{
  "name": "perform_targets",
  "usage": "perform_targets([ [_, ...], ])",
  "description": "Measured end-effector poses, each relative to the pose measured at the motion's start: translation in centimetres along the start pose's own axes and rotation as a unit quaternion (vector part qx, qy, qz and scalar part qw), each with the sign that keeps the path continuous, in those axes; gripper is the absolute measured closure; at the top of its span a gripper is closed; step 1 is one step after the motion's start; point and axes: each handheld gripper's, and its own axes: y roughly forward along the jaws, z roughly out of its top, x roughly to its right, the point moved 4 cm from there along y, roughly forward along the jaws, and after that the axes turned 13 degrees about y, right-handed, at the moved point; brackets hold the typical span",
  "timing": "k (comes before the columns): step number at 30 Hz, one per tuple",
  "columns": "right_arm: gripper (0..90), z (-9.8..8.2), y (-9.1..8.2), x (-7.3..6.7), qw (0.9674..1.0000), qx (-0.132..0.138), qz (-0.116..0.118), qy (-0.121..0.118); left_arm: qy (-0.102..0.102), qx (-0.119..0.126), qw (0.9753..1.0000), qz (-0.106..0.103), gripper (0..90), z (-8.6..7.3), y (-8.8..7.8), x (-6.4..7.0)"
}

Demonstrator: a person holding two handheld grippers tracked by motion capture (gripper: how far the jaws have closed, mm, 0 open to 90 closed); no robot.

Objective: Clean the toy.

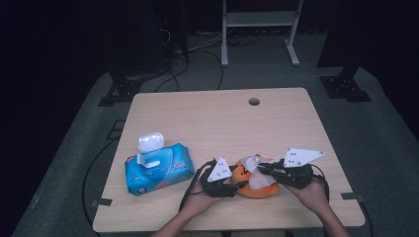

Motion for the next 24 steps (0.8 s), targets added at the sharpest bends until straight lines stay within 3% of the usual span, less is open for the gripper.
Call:
perform_targets([
  [3, 83.4, 0.4, 0.0, -1.4, 0.9997, 0.006, 0.021, -0.007, -0.023, -0.006, 0.9997, -0.001, 45.8, 0.3, -0.9, -0.1],
  [6, 83.4, -0.1, 0.9, -2.0, 0.9995, -0.015, 0.025, -0.015, -0.038, -0.012, 0.9992, -0.003, 45.6, 0.0, -1.3, -0.2],
  [10, 83.5, -0.6, 1.5, -1.3, 0.9994, -0.026, 0.018, -0.010, -0.046, -0.008, 0.9989, -0.010, 41.8, -0.2, -1.0, -0.4],
  [12, 83.5, -0.8, 1.3, -0.8, 0.9994, -0.032, 0.005, -0.010, -0.051, -0.009, 0.9986, -0.013, 33.1, -0.3, -0.7, -0.4],
  [15, 83.5, -1.2, 0.8, 0.0, 0.9995, -0.030, -0.005, 0.004, -0.040, -0.007, 0.9991, -0.015, 30.4, -0.2, -0.7, -0.2],
  [20, 83.4, -1.0, 0.5, 0.3, 0.9993, -0.027, -0.018, 0.018, -0.044, -0.010, 0.9989, -0.012, 36.7, -0.2, -0.6, -0.3],
  [24, 83.4, 0.0, 1.0, -1.5, 0.9999, -0.011, 0.007, 0.005, -0.055, -0.010, 0.9984, -0.007, 38.6, -0.4, -0.5, -0.6],
])
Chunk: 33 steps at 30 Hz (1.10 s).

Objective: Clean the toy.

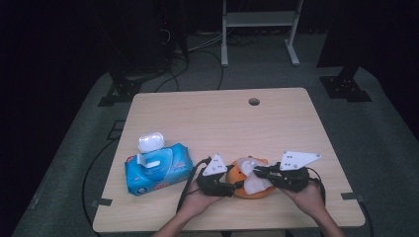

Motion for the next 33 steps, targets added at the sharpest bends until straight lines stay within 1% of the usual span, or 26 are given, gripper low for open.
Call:
perform_targets([
  [2, 83.4, -0.4, 0.6, -0.4, 0.9996, -0.021, -0.008, -0.018, -0.010, -0.003, 0.9999, -0.002, 39.1, -0.2, -0.1, -0.3],
  [3, 83.4, -0.7, 0.6, -0.2, 0.9995, -0.027, -0.008, -0.018, -0.018, 0.000, 0.9998, -0.003, 39.3, -0.4, -0.1, -0.4],
  [4, 83.5, -1.0, 0.4, 0.2, 0.9996, -0.027, -0.007, -0.011, -0.025, 0.002, 0.9997, -0.004, 39.5, -0.5, -0.1, -0.6],
  [5, 83.5, -1.3, 0.0, 0.7, 0.9995, -0.027, -0.014, -0.005, -0.030, 0.001, 0.9995, -0.003, 39.6, -0.5, -0.1, -0.7],
  [7, 83.4, -1.7, -1.1, 1.9, 0.9989, -0.024, -0.041, 0.008, -0.040, 0.003, 0.9992, -0.001, 39.7, -0.6, -0.1, -0.9],
  [8, 83.5, -1.8, -1.5, 2.3, 0.9985, -0.020, -0.048, 0.015, -0.053, 0.006, 0.9986, 0.000, 39.7, -0.7, -0.1, -1.1],
  [9, 83.4, -1.9, -1.9, 2.5, 0.9984, -0.014, -0.051, 0.020, -0.061, 0.006, 0.9981, 0.000, 39.8, -0.8, -0.1, -1.3],
  [10, 83.4, -1.8, -2.1, 2.3, 0.9987, -0.010, -0.047, 0.019, -0.069, 0.007, 0.9976, 0.000, 39.9, -0.9, -0.1, -1.6],
  [11, 83.3, -1.6, -2.0, 1.9, 0.9992, -0.005, -0.036, 0.014, -0.077, 0.007, 0.9970, 0.000, 39.9, -1.0, -0.1, -1.7],
  [12, 83.3, -1.5, -1.6, 1.3, 0.9997, -0.005, -0.025, 0.005, -0.080, 0.007, 0.9968, 0.001, 39.8, -1.1, -0.2, -1.8],
  [14, 83.2, -1.4, -0.8, 0.4, 0.9995, -0.017, -0.022, -0.013, -0.085, 0.005, 0.9964, 0.001, 39.8, -1.3, -0.3, -2.1],
  [15, 83.2, -1.4, -0.7, 0.3, 0.9995, -0.020, -0.022, -0.014, -0.090, 0.008, 0.9959, -0.002, 39.8, -1.4, -0.3, -2.2],
  [17, 83.4, -1.4, -1.0, 0.8, 0.9994, -0.021, -0.025, -0.007, -0.097, 0.011, 0.9952, -0.005, 39.7, -1.4, -0.3, -2.4],
  [18, 83.4, -1.6, -1.2, 1.2, 0.9991, -0.024, -0.034, -0.004, -0.096, 0.011, 0.9953, -0.005, 39.7, -1.4, -0.3, -2.4],
  [20, 83.4, -2.0, -1.9, 2.2, 0.9985, -0.022, -0.048, 0.015, -0.096, 0.010, 0.9953, -0.004, 39.7, -1.3, -0.3, -2.4],
  [22, 83.4, -1.8, -2.3, 2.5, 0.9978, -0.017, -0.061, 0.017, -0.098, 0.010, 0.9951, -0.003, 39.7, -1.4, -0.2, -2.4],
  [23, 83.4, -1.6, -2.4, 2.3, 0.9983, -0.009, -0.055, 0.017, -0.101, 0.012, 0.9948, -0.003, 39.7, -1.4, -0.2, -2.4],
  [24, 83.3, -1.3, -2.3, 1.9, 0.9991, 0.001, -0.041, 0.016, -0.103, 0.011, 0.9947, -0.003, 39.7, -1.5, -0.3, -2.5],
  [25, 83.3, -1.0, -2.0, 1.3, 0.9996, 0.004, -0.028, 0.008, -0.106, 0.013, 0.9943, -0.002, 39.7, -1.5, -0.3, -2.5],
  [26, 83.3, -0.9, -1.5, 0.8, 0.9998, -0.001, -0.020, -0.003, -0.109, 0.013, 0.9940, -0.003, 39.7, -1.5, -0.3, -2.6],
  [28, 83.2, -1.1, -0.7, 0.1, 0.9996, -0.014, -0.015, -0.018, -0.119, 0.013, 0.9928, -0.006, 39.6, -1.7, -0.4, -2.7],
  [29, 83.3, -1.2, -0.6, 0.1, 0.9996, -0.017, -0.014, -0.020, -0.121, 0.015, 0.9925, -0.008, 39.6, -1.7, -0.4, -2.7],
  [30, 83.4, -1.2, -0.7, 0.3, 0.9996, -0.018, -0.014, -0.014, -0.122, 0.015, 0.9924, -0.008, 39.6, -1.7, -0.4, -2.7],
  [31, 83.4, -1.3, -1.0, 0.8, 0.9996, -0.019, -0.021, -0.009, -0.121, 0.016, 0.9925, -0.008, 39.6, -1.6, -0.4, -2.6],
  [32, 83.4, -1.5, -1.4, 1.5, 0.9990, -0.023, -0.037, -0.004, -0.120, 0.018, 0.9925, -0.009, 39.4, -1.5, -0.3, -2.6],
  [33, 83.4, -1.7, -1.7, 1.9, 0.9986, -0.025, -0.047, 0.002, -0.119, 0.017, 0.9927, -0.008, 39.4, -1.4, -0.3, -2.5],
])
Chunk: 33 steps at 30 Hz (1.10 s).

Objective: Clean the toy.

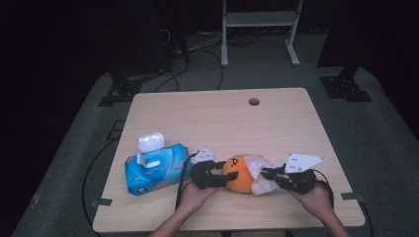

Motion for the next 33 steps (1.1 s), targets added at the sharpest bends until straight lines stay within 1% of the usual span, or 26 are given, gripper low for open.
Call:
perform_targets([
  [1, 83.4, -0.1, -0.3, 0.5, 0.9999, 0.003, -0.008, 0.011, 0.004, 0.001, 1.0000, 0.002, 39.4, 0.0, 0.1, 0.0],
  [2, 83.4, 0.0, -0.5, 0.8, 0.9997, 0.005, -0.018, 0.012, 0.005, -0.002, 1.0000, 0.003, 39.3, 0.0, 0.1, 0.0],
  [3, 83.4, 0.2, -0.6, 0.7, 0.9997, 0.008, -0.023, 0.007, 0.004, 0.001, 1.0000, 0.003, 39.4, 0.0, 0.1, 0.0],
  [4, 83.4, 0.5, -0.6, 0.4, 0.9997, 0.016, -0.018, 0.003, 0.001, 0.001, 1.0000, 0.002, 39.4, 0.0, 0.1, 0.0],
  [5, 83.4, 0.8, -0.5, -0.1, 0.9997, 0.023, -0.004, 0.000, 0.000, 0.001, 1.0000, 0.002, 39.3, 0.0, 0.1, 0.0],
  [6, 83.4, 0.9, -0.2, -0.4, 0.9998, 0.020, 0.004, -0.006, 0.002, 0.001, 1.0000, 0.001, 38.9, 0.0, 0.0, 0.0],
  [7, 83.4, 0.8, 0.3, -0.7, 0.9999, 0.008, 0.003, -0.011, 0.006, 0.004, 1.0000, 0.000, 37.3, 0.0, 0.1, 0.0],
  [8, 83.4, 0.6, 0.6, -0.7, 0.9999, -0.001, 0.000, -0.015, 0.015, 0.004, 0.9999, -0.003, 33.9, 0.1, 0.1, 0.2],
  [10, 83.3, 0.2, 0.7, -0.1, 1.0000, -0.006, 0.004, 0.001, 0.025, 0.010, 0.9996, -0.004, 23.4, 0.2, 0.1, 0.5],
  [11, 83.3, 0.2, 0.5, 0.2, 0.9999, -0.006, 0.000, 0.009, 0.025, 0.009, 0.9996, -0.007, 18.4, 0.3, 0.3, 0.7],
  [12, 83.3, 0.3, 0.2, 0.3, 0.9999, -0.002, -0.005, 0.012, 0.030, 0.007, 0.9995, -0.006, 16.1, 0.3, 0.4, 0.9],
  [13, 83.3, 0.5, 0.0, 0.3, 0.9998, 0.008, -0.002, 0.016, 0.040, 0.005, 0.9992, -0.006, 15.7, 0.3, 0.6, 1.2],
  [14, 83.3, 0.8, -0.1, 0.1, 0.9997, 0.018, 0.006, 0.017, 0.058, 0.004, 0.9983, -0.008, 18.1, 0.4, 0.7, 1.6],
  [16, 83.3, 1.5, 0.0, -0.8, 0.9992, 0.031, 0.022, 0.010, 0.100, 0.004, 0.9950, -0.001, 29.5, 0.7, 0.7, 2.5],
  [17, 83.3, 1.9, 0.3, -1.4, 0.9989, 0.034, 0.032, 0.005, 0.116, 0.000, 0.9933, 0.004, 31.9, 0.9, 0.9, 2.9],
  [19, 83.3, 2.4, 1.1, -2.5, 0.9984, 0.031, 0.047, -0.008, 0.138, 0.000, 0.9904, 0.012, 34.7, 1.3, 1.0, 3.8],
  [20, 83.3, 2.5, 1.6, -3.0, 0.9980, 0.026, 0.055, -0.016, 0.154, -0.001, 0.9880, 0.015, 35.8, 1.3, 1.1, 4.1],
  [21, 83.3, 2.5, 2.1, -3.4, 0.9981, 0.016, 0.056, -0.021, 0.161, -0.004, 0.9867, 0.019, 36.1, 1.2, 1.1, 4.3],
  [22, 83.3, 2.2, 2.4, -3.5, 0.9982, 0.006, 0.051, -0.030, 0.161, -0.005, 0.9868, 0.018, 36.1, 1.1, 1.1, 4.3],
  [24, 83.3, 1.9, 2.4, -3.2, 0.9982, 0.003, 0.052, -0.030, 0.152, -0.001, 0.9882, 0.016, 36.3, 1.0, 1.0, 3.9],
  [26, 83.4, 1.5, 1.7, -2.3, 0.9992, -0.003, 0.026, -0.032, 0.144, 0.002, 0.9896, 0.012, 36.0, 1.0, 0.8, 3.5],
  [27, 83.4, 1.2, 1.3, -1.7, 0.9996, -0.003, 0.015, -0.026, 0.141, 0.003, 0.9900, 0.008, 35.2, 1.0, 0.8, 3.4],
  [28, 83.4, 0.9, 1.0, -1.0, 0.9998, -0.004, 0.009, -0.017, 0.139, 0.006, 0.9903, 0.009, 33.4, 1.0, 0.8, 3.4],
  [30, 83.3, 0.3, 0.5, -0.1, 1.0000, -0.002, 0.003, 0.001, 0.136, 0.012, 0.9905, 0.018, 24.4, 1.2, 0.8, 3.3],
  [31, 83.4, 0.2, 0.3, 0.2, 1.0000, -0.001, 0.003, 0.006, 0.134, 0.006, 0.9907, 0.023, 18.3, 1.2, 1.0, 3.3],
  [33, 83.3, 0.2, 0.2, 0.3, 0.9999, -0.005, 0.003, 0.008, 0.121, 0.002, 0.9924, 0.020, 14.9, 1.1, 1.3, 3.2],
])
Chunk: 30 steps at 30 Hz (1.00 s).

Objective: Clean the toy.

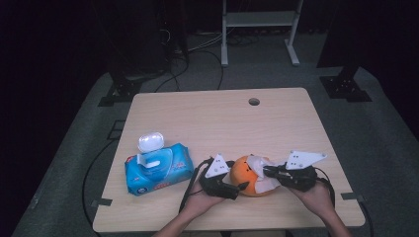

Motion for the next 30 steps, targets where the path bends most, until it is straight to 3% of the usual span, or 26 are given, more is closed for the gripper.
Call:
perform_targets([
  [2, 83.2, 0.3, 0.0, -0.4, 1.0000, 0.004, 0.004, -0.004, -0.005, -0.001, 0.9999, -0.012, 20.7, -0.1, 0.2, 0.0],
  [6, 83.3, 1.8, 0.0, -1.9, 0.9990, 0.027, 0.032, -0.018, 0.044, 0.000, 0.9989, -0.013, 31.4, 0.2, 0.1, 0.8],
  [8, 83.2, 2.2, 0.0, -1.6, 0.9990, 0.032, 0.026, -0.016, 0.060, 0.001, 0.9980, -0.019, 32.8, 0.1, 0.0, 1.0],
  [9, 83.2, 2.2, 0.0, -1.0, 0.9990, 0.036, 0.025, -0.004, 0.063, 0.002, 0.9978, -0.022, 32.9, -0.1, 0.0, 1.0],
  [11, 83.2, 1.7, 0.0, 0.3, 0.9991, 0.032, 0.016, 0.023, 0.048, 0.003, 0.9984, -0.029, 31.3, -0.2, -0.2, 0.7],
  [14, 83.1, 0.3, 0.5, 1.0, 0.9977, 0.004, 0.040, 0.055, -0.013, 0.012, 0.9993, -0.032, 14.2, -0.1, -0.4, -0.3],
  [16, 83.1, -0.2, 0.6, 0.2, 0.9958, -0.013, 0.070, 0.057, -0.056, 0.005, 0.9970, -0.054, 7.4, -0.3, -0.2, -0.8],
  [17, 83.0, -0.4, 0.6, -0.4, 0.9951, -0.022, 0.083, 0.049, -0.066, 0.005, 0.9954, -0.070, 6.9, -0.5, -0.1, -0.7],
  [19, 83.0, -0.5, 0.3, -1.1, 0.9949, -0.031, 0.088, 0.038, -0.067, 0.003, 0.9937, -0.090, 13.9, -0.7, 0.1, -0.3],
  [21, 83.3, 0.2, -0.2, -1.4, 0.9960, -0.009, 0.083, 0.031, -0.039, 0.010, 0.9955, -0.086, 24.2, -0.4, 0.1, 0.1],
  [23, 83.4, 1.3, -0.5, -2.0, 0.9961, 0.022, 0.082, 0.022, 0.013, 0.009, 0.9969, -0.077, 29.5, 0.3, 0.0, 0.9],
  [25, 83.5, 2.0, -0.3, -2.2, 0.9966, 0.029, 0.076, 0.013, 0.062, 0.008, 0.9957, -0.068, 33.0, 0.7, -0.1, 1.8],
  [26, 83.5, 2.0, 0.1, -2.1, 0.9971, 0.022, 0.072, 0.009, 0.078, 0.006, 0.9949, -0.064, 34.3, 0.7, -0.2, 2.1],
  [28, 83.6, 1.3, 0.5, -1.4, 0.9970, 0.010, 0.074, 0.019, 0.085, 0.000, 0.9944, -0.063, 36.3, 0.5, -0.4, 2.0],
  [30, 83.5, 0.5, 0.2, -0.3, 0.9973, 0.005, 0.064, 0.037, 0.071, 0.002, 0.9952, -0.066, 36.6, 0.2, -0.5, 1.6],
])
